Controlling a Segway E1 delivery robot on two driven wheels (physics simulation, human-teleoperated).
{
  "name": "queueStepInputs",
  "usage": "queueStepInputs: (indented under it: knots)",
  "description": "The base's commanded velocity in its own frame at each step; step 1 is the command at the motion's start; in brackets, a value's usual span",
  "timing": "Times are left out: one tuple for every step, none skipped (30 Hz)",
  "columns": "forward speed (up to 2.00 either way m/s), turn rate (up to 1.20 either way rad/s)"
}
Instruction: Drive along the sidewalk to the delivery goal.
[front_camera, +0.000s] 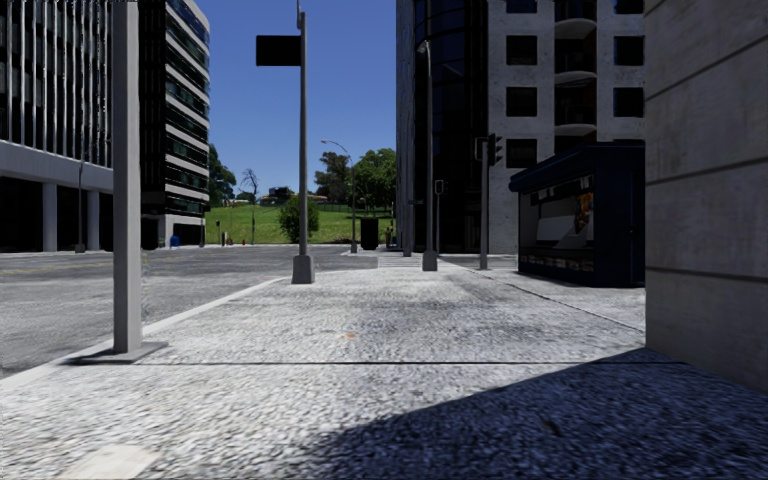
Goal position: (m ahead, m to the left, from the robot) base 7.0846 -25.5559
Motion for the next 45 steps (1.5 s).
queueStepInputs:
  knots:
    - [2.0,0.0]
    - [2.0,0.0]
    - [2.0,0.0]
    - [2.0,0.0]
    - [2.0,0.0]
    - [2.0,0.0]
    - [2.0,0.0]
    - [2.0,0.0]
    - [2.0,0.0]
    - [2.0,0.0]
    - [2.0,-0.1]
    - [2.0,-0.1]
    - [2.0,-0.35]
    - [2.0,-0.47]
    - [2.0,-0.56]
    - [2.0,-0.59]
    - [2.0,-0.59]
    - [2.0,-0.6]
    - [2.0,-0.6]
    - [2.0,-0.6]
    - [2.0,-0.6]
    - [2.0,-0.6]
    - [2.0,-0.6]
    - [2.0,-0.6]
    - [2.0,-0.6]
    - [2.0,-0.6]
    - [2.0,-0.6]
    - [2.0,-0.6]
    - [2.0,-0.6]
    - [2.0,-0.6]
    - [2.0,-0.6]
    - [2.0,-0.6]
    - [2.0,-0.59]
    - [2.0,-0.59]
    - [2.0,-0.59]
    - [2.0,-0.59]
    - [2.0,-0.59]
    - [2.0,-0.59]
    - [2.0,-0.59]
    - [2.0,-0.59]
    - [2.0,-0.59]
    - [2.0,-0.59]
    - [2.0,-0.59]
    - [2.0,-0.59]
    - [2.0,-0.59]
